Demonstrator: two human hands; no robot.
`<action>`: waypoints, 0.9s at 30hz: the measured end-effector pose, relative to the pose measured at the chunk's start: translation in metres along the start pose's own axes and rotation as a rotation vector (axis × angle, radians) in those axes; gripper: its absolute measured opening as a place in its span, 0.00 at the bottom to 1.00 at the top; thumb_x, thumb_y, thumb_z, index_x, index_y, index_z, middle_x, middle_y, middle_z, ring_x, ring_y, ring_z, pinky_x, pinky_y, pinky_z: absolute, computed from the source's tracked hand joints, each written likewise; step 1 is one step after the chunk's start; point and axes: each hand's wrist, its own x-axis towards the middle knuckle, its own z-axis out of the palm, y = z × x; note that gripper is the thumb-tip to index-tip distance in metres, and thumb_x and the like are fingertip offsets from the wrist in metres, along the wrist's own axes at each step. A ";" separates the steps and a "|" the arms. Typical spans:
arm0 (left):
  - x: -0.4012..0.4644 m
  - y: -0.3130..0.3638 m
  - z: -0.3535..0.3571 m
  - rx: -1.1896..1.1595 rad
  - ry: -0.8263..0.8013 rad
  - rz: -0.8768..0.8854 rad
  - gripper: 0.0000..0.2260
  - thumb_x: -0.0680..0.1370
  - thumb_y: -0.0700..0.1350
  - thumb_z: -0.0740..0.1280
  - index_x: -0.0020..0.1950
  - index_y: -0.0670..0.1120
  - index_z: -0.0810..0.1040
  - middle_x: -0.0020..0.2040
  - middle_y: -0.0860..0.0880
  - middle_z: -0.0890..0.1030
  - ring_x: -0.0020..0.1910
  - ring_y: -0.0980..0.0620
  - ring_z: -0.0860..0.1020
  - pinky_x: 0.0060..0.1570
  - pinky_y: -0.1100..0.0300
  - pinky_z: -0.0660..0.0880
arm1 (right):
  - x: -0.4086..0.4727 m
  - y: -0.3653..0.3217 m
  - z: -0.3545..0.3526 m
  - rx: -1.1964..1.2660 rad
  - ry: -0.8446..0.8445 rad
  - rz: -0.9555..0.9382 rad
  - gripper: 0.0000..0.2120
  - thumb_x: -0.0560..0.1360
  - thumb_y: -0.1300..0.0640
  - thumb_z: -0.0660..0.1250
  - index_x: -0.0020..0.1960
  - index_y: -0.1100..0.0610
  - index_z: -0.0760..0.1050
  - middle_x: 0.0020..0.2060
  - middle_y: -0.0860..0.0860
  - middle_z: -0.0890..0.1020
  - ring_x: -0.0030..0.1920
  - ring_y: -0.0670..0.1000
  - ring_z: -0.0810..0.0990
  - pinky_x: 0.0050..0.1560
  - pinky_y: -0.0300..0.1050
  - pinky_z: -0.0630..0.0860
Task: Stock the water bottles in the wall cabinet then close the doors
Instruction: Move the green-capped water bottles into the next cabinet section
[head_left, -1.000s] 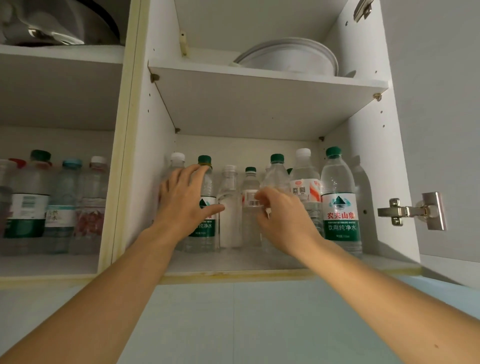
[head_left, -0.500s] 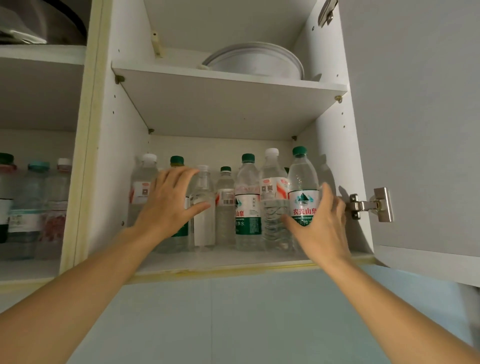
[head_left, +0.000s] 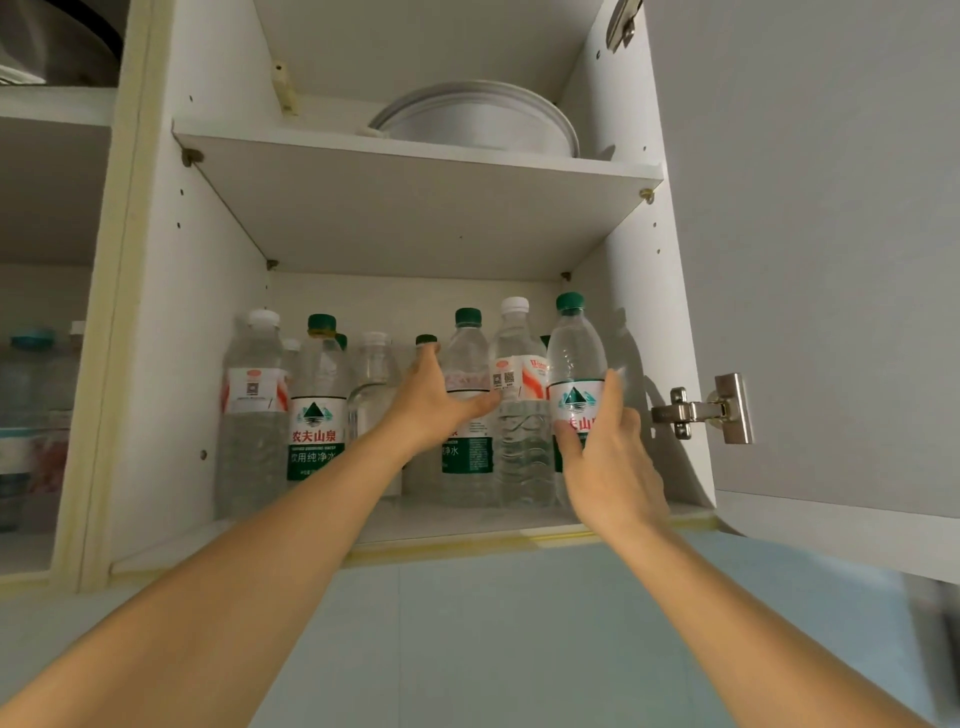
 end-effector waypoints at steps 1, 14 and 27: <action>0.000 -0.003 0.002 -0.047 -0.012 -0.016 0.45 0.71 0.57 0.78 0.79 0.49 0.56 0.73 0.47 0.72 0.62 0.50 0.76 0.57 0.57 0.73 | 0.000 0.001 0.002 -0.017 0.015 -0.004 0.35 0.84 0.45 0.58 0.81 0.49 0.38 0.63 0.57 0.71 0.57 0.61 0.77 0.44 0.55 0.76; -0.012 -0.021 -0.013 -0.060 -0.069 -0.014 0.35 0.74 0.44 0.77 0.76 0.51 0.63 0.54 0.57 0.76 0.48 0.62 0.76 0.41 0.63 0.74 | -0.005 -0.008 0.000 -0.226 0.155 0.070 0.42 0.72 0.67 0.70 0.80 0.55 0.53 0.75 0.60 0.57 0.65 0.64 0.65 0.65 0.55 0.69; -0.031 -0.009 -0.025 0.599 0.135 0.087 0.51 0.70 0.64 0.76 0.80 0.52 0.46 0.64 0.39 0.75 0.55 0.40 0.80 0.50 0.43 0.81 | 0.005 -0.018 0.004 -0.233 -0.159 -0.346 0.58 0.72 0.39 0.74 0.79 0.39 0.29 0.68 0.58 0.69 0.45 0.57 0.82 0.39 0.51 0.82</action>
